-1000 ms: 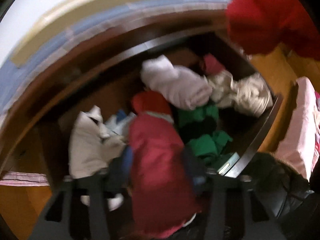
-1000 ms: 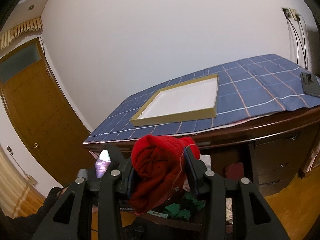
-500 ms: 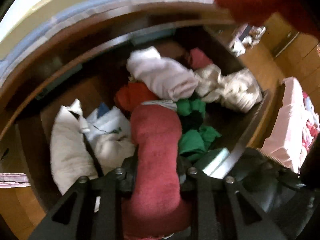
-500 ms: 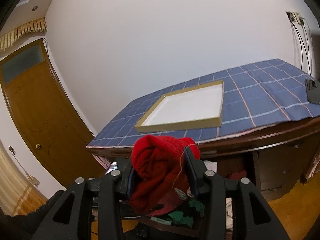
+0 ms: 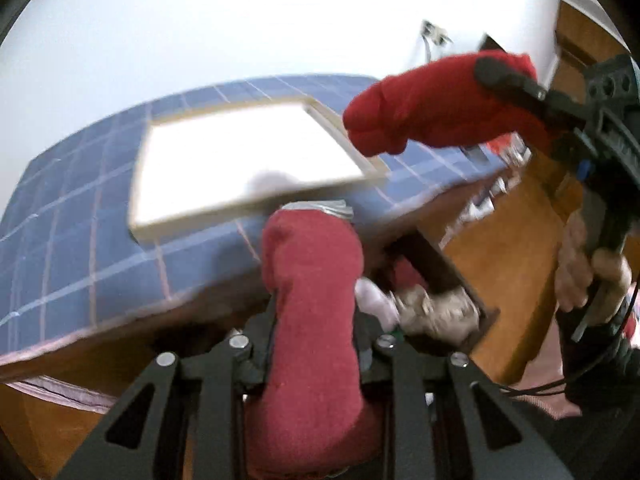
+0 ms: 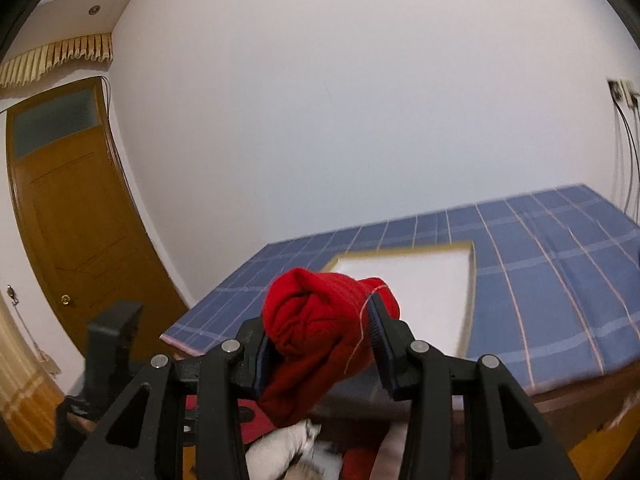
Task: Take underwear out of drawer
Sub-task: 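Lower both socks onto the tray base and open both tools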
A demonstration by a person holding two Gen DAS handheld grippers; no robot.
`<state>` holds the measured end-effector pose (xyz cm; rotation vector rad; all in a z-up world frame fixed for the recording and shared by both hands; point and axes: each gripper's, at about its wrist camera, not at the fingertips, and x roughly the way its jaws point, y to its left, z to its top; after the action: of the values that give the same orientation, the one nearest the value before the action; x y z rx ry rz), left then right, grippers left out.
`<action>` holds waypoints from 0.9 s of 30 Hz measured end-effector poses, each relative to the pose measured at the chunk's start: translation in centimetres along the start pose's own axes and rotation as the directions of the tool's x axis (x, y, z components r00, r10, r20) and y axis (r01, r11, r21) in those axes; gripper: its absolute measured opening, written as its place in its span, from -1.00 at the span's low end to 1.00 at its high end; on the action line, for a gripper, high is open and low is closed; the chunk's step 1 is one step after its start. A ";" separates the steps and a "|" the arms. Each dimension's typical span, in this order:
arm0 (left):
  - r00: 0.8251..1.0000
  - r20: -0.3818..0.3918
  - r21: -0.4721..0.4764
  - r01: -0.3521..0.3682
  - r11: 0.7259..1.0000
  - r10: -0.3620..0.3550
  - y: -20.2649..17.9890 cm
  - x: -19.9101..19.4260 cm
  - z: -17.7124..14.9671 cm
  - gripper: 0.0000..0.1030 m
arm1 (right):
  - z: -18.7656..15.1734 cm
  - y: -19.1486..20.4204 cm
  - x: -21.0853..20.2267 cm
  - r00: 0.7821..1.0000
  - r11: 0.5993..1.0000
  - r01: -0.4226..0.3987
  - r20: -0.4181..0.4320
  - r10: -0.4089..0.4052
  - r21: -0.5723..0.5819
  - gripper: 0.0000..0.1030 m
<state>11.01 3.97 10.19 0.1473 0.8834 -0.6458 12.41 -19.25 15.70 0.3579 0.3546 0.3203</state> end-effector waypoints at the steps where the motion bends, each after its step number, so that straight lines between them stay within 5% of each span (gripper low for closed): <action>1: 1.000 0.017 -0.017 -0.013 1.000 0.013 0.6 0.0 0.9 -0.53 | 0.5 0.0 0.8 1.000 1.000 0.004 0.009 -0.004 -0.007 -0.13; 5: 0.991 0.087 -0.064 -0.100 0.993 0.105 3.3 0.4 4.5 -0.53 | 2.6 -0.6 5.5 0.997 0.999 0.046 0.062 -0.044 -0.027 -0.13; 11: 0.954 0.137 -0.108 -0.255 0.961 0.268 7.0 4.4 9.6 -0.53 | 3.8 -2.4 12.6 0.997 0.997 0.061 0.042 -0.063 0.043 -0.13; 18: 0.949 0.135 -0.134 -0.267 0.954 0.284 10.8 9.1 13.6 -0.53 | 4.6 -2.7 19.9 0.992 0.990 0.129 0.003 -0.130 0.061 -0.13; 27: 0.937 0.079 -0.100 -0.331 0.938 0.339 13.4 14.5 15.0 -0.53 | 4.3 -3.2 26.5 0.981 0.981 0.189 -0.055 -0.186 0.049 -0.13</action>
<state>35.51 2.36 6.95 0.1847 0.7691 -0.2926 38.42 -13.69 10.83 0.3666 0.4436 0.1351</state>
